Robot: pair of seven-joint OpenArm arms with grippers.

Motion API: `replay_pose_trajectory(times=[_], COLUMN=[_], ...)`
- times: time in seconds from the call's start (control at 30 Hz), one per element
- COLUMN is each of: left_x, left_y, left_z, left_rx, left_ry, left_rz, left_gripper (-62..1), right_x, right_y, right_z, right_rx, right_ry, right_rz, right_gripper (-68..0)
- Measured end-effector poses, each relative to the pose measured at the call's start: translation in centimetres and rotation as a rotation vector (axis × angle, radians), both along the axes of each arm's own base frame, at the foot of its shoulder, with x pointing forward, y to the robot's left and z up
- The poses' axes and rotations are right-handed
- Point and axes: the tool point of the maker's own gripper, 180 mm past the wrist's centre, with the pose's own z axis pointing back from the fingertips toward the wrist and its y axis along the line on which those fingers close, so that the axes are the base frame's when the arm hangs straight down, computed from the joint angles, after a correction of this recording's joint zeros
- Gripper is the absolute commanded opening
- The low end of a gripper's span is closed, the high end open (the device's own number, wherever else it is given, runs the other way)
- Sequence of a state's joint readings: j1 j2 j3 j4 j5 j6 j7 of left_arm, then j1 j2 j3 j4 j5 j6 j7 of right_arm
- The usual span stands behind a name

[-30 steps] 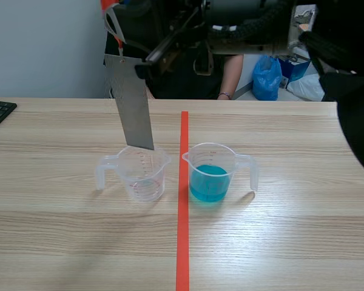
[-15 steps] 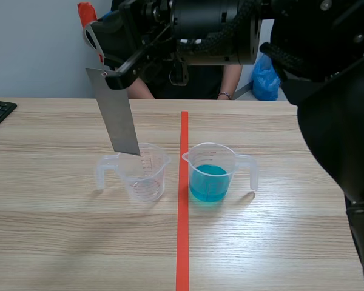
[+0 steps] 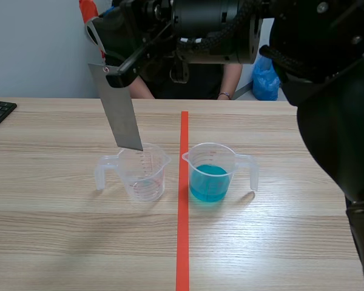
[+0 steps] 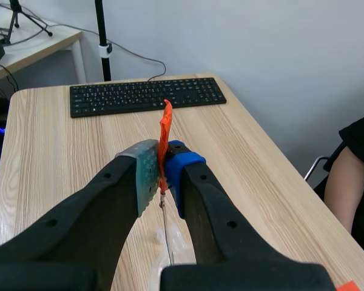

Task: Do the redox reaction experiment.
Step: 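Put the plate into the left beaker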

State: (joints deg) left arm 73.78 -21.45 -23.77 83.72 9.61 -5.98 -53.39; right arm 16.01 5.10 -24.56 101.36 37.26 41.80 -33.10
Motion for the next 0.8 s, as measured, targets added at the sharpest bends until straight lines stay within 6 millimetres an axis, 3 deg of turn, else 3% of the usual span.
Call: replay_pose_trajectory(times=[0.33,0.5,0.8], left_x=[0.0,0.0,0.0], left_y=[0.1,0.1,0.1], left_z=[-0.2,-0.2,-0.2], left_rx=[0.006,0.006,0.006], left_ry=[0.009,0.009,0.008], left_rz=[0.004,0.004,0.004], left_gripper=[-56.7,-56.7,-56.7], right_x=[1.8,1.6,2.8], right_y=[-0.3,0.5,0.3], right_z=[-2.7,-4.0,-7.9], right_rx=[-0.002,-0.006,-0.028], right_ry=[0.041,0.05,0.087], right_rz=[-0.042,-0.025,-0.054], right_gripper=[-66.0,-66.0,-66.0])
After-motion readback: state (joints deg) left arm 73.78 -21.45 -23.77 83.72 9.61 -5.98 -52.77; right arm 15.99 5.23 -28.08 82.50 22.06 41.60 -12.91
